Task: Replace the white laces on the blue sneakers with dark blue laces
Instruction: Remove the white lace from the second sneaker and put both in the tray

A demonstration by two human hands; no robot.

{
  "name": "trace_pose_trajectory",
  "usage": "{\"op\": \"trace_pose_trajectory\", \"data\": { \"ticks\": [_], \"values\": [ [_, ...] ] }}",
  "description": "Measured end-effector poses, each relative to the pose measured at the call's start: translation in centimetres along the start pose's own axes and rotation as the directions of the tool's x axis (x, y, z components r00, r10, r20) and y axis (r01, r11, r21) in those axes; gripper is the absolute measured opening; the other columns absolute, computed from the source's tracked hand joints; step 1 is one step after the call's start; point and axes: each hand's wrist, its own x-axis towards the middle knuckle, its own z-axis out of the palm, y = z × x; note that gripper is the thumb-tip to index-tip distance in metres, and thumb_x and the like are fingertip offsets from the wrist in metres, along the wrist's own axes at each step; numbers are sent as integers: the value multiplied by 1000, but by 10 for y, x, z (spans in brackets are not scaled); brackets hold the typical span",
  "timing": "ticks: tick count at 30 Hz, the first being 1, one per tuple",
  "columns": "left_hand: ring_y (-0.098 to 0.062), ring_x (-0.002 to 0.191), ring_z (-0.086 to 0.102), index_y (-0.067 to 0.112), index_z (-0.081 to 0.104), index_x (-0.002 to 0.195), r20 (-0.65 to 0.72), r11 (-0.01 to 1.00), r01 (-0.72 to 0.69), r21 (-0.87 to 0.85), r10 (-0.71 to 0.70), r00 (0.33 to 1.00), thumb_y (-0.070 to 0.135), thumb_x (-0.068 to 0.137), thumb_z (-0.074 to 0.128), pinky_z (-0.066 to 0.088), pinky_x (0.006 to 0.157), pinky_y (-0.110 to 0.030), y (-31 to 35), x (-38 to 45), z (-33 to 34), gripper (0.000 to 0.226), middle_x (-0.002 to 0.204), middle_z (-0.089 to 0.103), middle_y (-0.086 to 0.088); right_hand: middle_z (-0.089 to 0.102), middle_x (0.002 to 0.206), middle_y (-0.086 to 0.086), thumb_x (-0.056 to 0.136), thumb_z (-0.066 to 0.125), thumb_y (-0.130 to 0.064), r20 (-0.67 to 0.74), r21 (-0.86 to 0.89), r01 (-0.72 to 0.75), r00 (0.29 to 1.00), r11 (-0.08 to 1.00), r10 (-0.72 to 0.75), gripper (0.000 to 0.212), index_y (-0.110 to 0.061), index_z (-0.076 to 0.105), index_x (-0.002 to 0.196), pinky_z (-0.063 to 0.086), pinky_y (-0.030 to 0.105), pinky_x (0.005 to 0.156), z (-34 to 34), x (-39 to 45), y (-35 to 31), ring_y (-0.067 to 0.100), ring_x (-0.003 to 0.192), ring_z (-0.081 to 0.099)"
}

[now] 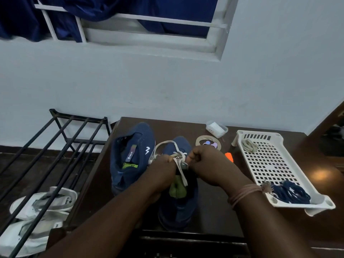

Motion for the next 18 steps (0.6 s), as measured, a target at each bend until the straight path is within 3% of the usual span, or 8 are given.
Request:
{"op": "trace_pose_trajectory", "data": {
  "ticks": [2,4,8,10,11,13,15,18],
  "values": [
    [-21,73,60,0,67,87,36,993,23,-113,-19,999,31,91,59,50,68,-41,0,-2,-2,32,88,71,-22,65,81,-4,86,59,-8,-12,-3,32,999,999,-32,18,-23,63,77,45,17,62,2,-1,-3,12,76,61],
    [-22,71,61,1,68,87,-5,997,-22,-78,22,1000,30,93,59,54,69,-47,0,-7,-1,30,89,71,-22,62,81,-4,86,54,-5,-15,-7,47,999,999,-47,18,-21,62,80,40,15,58,6,-1,-6,11,74,58],
    [-29,81,65,4,68,89,-35,974,-153,168,161,986,20,99,50,53,78,-49,14,-16,-1,26,91,69,-20,57,76,-1,87,50,-3,4,30,41,999,999,-41,15,-12,62,90,40,22,56,8,-3,-4,12,66,51],
    [-35,100,63,0,67,103,30,926,-141,350,139,990,13,102,44,50,89,-46,24,-17,-8,26,107,67,-21,60,77,3,90,50,-6,52,149,-27,998,988,20,13,-10,62,87,47,29,64,6,0,-4,16,70,54],
    [-36,105,61,-3,65,107,49,936,-122,331,113,992,10,104,41,48,94,-45,27,-17,-12,28,112,65,-23,60,80,6,90,50,-7,105,189,-82,992,979,62,14,-11,61,82,49,34,67,5,1,-5,19,72,54],
    [-32,96,60,7,65,94,79,979,-88,183,75,994,17,105,40,48,88,-39,33,-20,-18,29,101,62,-16,54,85,11,86,53,-11,198,311,-191,971,931,133,15,-18,55,72,46,37,64,2,2,-8,21,71,48],
    [-22,65,56,22,61,65,62,995,14,-103,-8,998,37,101,43,44,64,-29,39,-27,-24,43,75,58,-4,54,79,8,74,53,-23,246,611,-342,939,714,240,11,-21,51,64,37,31,56,-4,1,-11,19,58,43],
    [-11,50,32,20,55,67,44,859,84,-506,-71,997,48,98,43,27,52,-28,46,-24,-39,43,68,52,1,58,74,3,85,56,-35,160,870,-245,961,428,226,33,-23,47,56,31,27,54,-19,3,-7,16,55,43]
  ]
}}
